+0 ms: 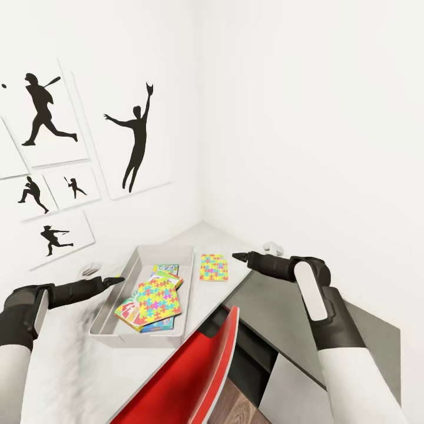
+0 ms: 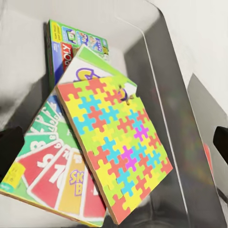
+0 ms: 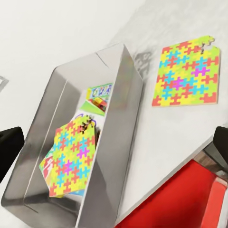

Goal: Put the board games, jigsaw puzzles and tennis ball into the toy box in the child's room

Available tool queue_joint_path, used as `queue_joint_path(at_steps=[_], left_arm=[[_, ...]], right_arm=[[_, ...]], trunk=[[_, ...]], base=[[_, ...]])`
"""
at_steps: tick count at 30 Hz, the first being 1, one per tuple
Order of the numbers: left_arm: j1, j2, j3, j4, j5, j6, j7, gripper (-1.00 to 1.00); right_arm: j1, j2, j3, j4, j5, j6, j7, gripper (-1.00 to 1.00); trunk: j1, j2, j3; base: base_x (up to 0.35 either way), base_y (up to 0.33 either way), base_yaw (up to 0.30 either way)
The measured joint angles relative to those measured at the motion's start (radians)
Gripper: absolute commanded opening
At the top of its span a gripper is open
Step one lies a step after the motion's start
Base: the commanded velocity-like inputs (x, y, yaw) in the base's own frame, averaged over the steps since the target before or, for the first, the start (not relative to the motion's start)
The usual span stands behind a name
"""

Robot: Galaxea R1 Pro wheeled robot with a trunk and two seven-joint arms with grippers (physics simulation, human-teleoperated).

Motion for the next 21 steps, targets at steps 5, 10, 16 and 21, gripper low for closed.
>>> queue_joint_path(at_steps=[5, 10, 16, 21], left_arm=[[-0.026, -0.004, -0.012, -0.004, 0.001, 0.006, 0.083, 1.00], [-0.044, -0.015, -0.016, -0.005, -0.001, 0.008, 0.157, 1.00], [-0.052, -0.028, -0.025, -0.005, -0.001, 0.009, 0.245, 1.00], [-0.063, -0.043, -0.075, -0.006, 0.000, 0.009, 0.352, 1.00]], right_arm=[[-0.054, 0.016, 0.052, 0.080, 0.007, -0.010, -0.067, 1.00], [-0.087, 0.038, 0.069, 0.126, 0.013, -0.013, -0.109, 1.00], [-0.105, 0.059, 0.076, 0.148, 0.019, -0.012, -0.148, 1.00], [-0.110, 0.070, 0.077, 0.153, 0.021, -0.011, -0.182, 1.00]], trunk=[[0.000, 0.000, 0.000], [0.000, 0.000, 0.000], [0.000, 0.000, 0.000], [0.000, 0.000, 0.000]], base=[[0.000, 0.000, 0.000], [0.000, 0.000, 0.000], [0.000, 0.000, 0.000], [0.000, 0.000, 0.000]])
